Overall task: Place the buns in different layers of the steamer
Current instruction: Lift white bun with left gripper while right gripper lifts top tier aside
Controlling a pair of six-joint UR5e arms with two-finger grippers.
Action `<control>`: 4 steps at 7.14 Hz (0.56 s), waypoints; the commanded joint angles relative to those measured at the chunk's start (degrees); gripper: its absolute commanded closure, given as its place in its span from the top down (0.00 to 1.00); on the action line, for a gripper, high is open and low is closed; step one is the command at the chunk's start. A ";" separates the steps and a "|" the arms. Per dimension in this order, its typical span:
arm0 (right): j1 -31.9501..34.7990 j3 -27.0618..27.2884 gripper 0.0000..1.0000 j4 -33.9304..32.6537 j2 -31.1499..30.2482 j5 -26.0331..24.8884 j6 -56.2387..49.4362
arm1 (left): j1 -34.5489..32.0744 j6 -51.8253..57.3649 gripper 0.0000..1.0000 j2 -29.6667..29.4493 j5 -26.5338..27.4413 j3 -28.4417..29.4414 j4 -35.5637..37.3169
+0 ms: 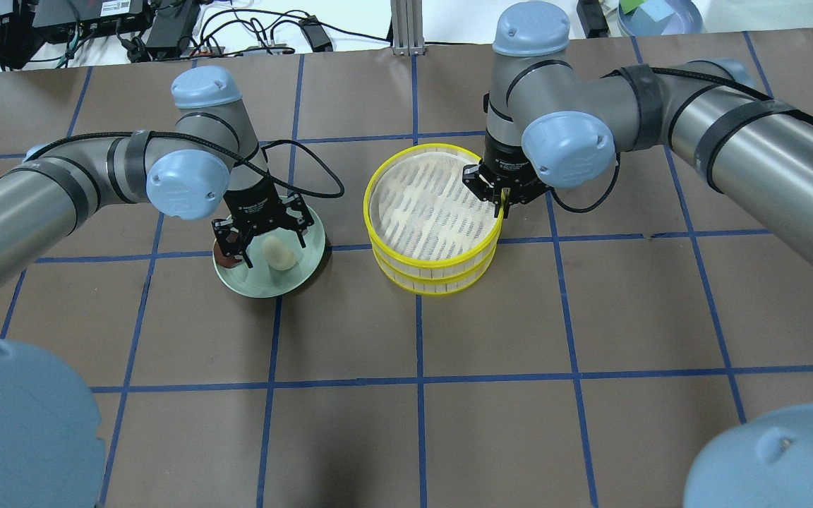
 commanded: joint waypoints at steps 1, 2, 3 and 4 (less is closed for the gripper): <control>-2.31 -1.04 0.00 6.08 -5.17 -0.41 -1.98 | 0.00 0.34 0.99 -1.46 0.02 -0.12 4.11; -5.11 -1.66 0.00 9.59 -7.11 -0.50 -7.56 | 0.00 0.43 0.74 -1.91 0.02 0.06 4.41; -9.32 -1.67 0.00 11.97 -9.13 -2.59 -14.05 | 0.00 1.04 0.01 -1.82 0.19 0.23 4.41; -13.36 -1.67 0.00 13.13 -10.54 -5.31 -19.95 | 0.00 1.14 0.00 -1.56 0.02 0.67 4.41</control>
